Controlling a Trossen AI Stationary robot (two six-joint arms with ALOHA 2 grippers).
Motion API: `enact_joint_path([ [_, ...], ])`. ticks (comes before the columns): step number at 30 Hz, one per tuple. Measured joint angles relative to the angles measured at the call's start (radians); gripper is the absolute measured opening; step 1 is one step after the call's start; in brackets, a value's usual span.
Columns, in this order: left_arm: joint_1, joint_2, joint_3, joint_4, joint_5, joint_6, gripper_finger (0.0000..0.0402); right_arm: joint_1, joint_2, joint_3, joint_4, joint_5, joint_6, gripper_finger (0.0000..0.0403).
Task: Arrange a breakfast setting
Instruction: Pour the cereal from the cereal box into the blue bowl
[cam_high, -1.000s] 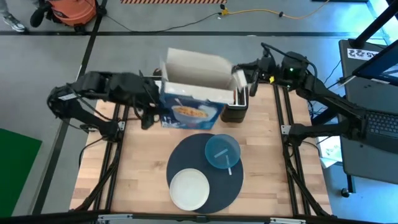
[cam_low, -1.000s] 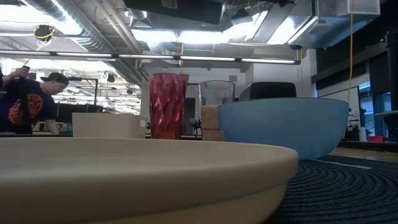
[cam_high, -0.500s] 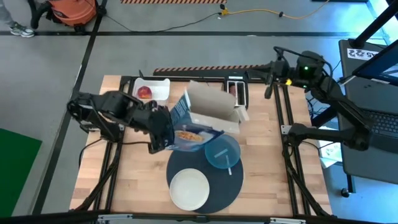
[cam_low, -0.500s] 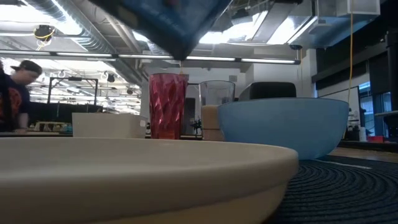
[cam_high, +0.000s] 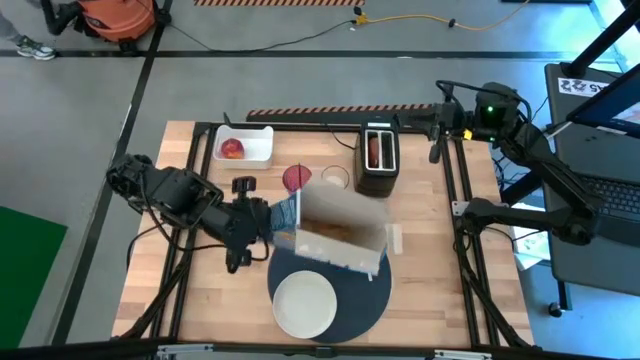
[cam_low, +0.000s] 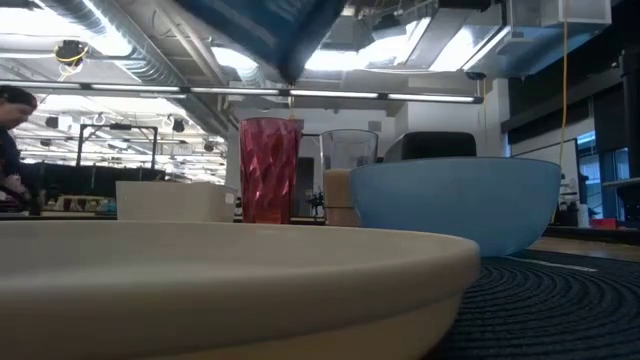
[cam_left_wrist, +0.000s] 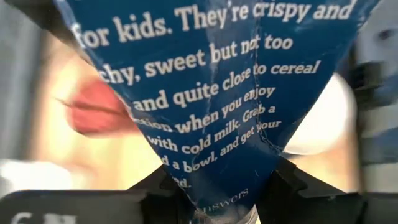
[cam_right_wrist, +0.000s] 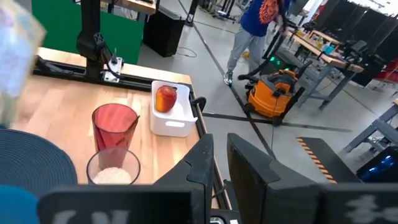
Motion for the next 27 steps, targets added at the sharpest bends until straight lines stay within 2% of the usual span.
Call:
enact_joint_path([
  [3, 0.006, -0.005, 0.000, 0.001, -0.122, 0.084, 0.0117, 0.000, 0.000, -0.013, -0.001, -0.007, 0.000, 0.0050],
  [7, 0.047, -0.006, 0.000, -0.001, -0.230, 0.196, 0.0117, 0.000, 0.000, -0.017, 0.001, -0.026, 0.004, 0.0050],
  [13, 0.108, -0.008, -0.001, -0.003, -0.295, 0.395, 0.0116, 0.000, -0.019, -0.017, 0.011, -0.121, 0.006, 0.0050],
  [19, 0.160, -0.025, -0.001, 0.000, -0.446, 0.559, 0.0116, 0.001, -0.047, -0.017, 0.021, -0.151, 0.033, 0.0051],
  [27, 0.221, -0.049, -0.001, -0.001, -0.465, 0.709, 0.0116, 0.001, -0.065, -0.017, 0.073, -0.097, 0.066, 0.0050],
])
